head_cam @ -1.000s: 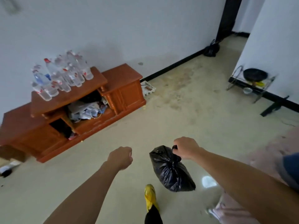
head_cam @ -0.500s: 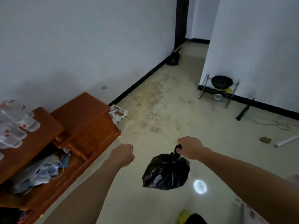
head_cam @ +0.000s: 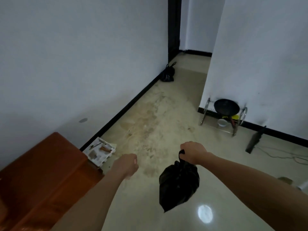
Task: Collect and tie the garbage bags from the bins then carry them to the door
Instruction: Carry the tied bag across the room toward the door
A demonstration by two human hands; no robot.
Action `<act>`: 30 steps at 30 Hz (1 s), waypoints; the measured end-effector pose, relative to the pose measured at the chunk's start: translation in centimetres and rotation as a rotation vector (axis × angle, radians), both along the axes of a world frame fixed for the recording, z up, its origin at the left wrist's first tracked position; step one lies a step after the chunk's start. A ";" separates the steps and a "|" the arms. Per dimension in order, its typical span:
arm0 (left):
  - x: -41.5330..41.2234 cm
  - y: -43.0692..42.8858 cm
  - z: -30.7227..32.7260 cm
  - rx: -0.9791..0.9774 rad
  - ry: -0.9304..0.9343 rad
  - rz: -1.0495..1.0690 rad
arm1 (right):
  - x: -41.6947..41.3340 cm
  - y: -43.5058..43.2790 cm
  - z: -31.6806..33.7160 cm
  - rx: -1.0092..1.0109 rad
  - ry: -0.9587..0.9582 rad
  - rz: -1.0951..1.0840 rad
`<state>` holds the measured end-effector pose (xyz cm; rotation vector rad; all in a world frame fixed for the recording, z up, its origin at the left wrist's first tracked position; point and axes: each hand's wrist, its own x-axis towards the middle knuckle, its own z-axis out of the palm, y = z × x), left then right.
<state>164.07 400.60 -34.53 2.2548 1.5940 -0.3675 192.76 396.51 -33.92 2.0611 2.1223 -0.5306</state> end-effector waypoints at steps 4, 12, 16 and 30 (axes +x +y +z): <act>2.8 9.0 -0.3 -0.026 -0.003 -0.011 | 4.0 9.5 0.3 -0.012 -0.013 -0.041; 8.7 33.4 -2.1 -0.034 0.012 -0.040 | 11.4 30.1 -1.7 -0.005 -0.039 -0.193; 11.7 46.9 0.1 -0.017 0.010 -0.100 | 14.8 40.7 0.2 0.027 -0.025 -0.299; 26.0 80.0 -1.4 -0.118 -0.021 -0.179 | 25.9 74.6 -1.8 0.050 0.123 -0.353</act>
